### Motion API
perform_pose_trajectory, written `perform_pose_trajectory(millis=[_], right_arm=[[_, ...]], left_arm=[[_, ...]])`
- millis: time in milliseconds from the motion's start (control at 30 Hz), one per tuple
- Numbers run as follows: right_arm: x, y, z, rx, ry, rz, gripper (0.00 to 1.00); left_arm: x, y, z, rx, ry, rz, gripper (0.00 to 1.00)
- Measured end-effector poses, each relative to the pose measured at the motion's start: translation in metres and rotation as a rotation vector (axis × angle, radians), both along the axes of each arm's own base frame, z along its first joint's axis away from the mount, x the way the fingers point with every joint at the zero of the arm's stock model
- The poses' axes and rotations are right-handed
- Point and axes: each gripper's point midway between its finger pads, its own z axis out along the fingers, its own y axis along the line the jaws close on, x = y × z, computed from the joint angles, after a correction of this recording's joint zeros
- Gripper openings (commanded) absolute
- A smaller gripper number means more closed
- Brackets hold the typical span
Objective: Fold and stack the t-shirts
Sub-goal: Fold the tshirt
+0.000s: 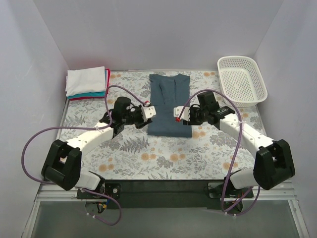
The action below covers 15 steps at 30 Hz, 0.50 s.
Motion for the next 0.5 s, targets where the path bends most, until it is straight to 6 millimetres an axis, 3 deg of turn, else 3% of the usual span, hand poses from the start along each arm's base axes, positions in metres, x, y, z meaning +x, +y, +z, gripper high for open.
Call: perform_pose_trajectory(millis=[133,267,500], right_arm=[[-0.036,0.01,-0.05,-0.042,0.134,0.041,0.44],[-0.058,-0.001,-0.095,-0.111,0.239,0.03,0.46],[-0.065,-0.007,-0.12,-0.139,0.256,0.022,0.45]], left_arm=[[-0.042,-0.019,-0.049,0.058,0.095,-0.094,0.39],[-0.058,-0.016,-0.091,0.13,0.16,-0.119,0.39],[-0.053,-0.015,-0.107,0.177,0.107,-0.146,0.38]])
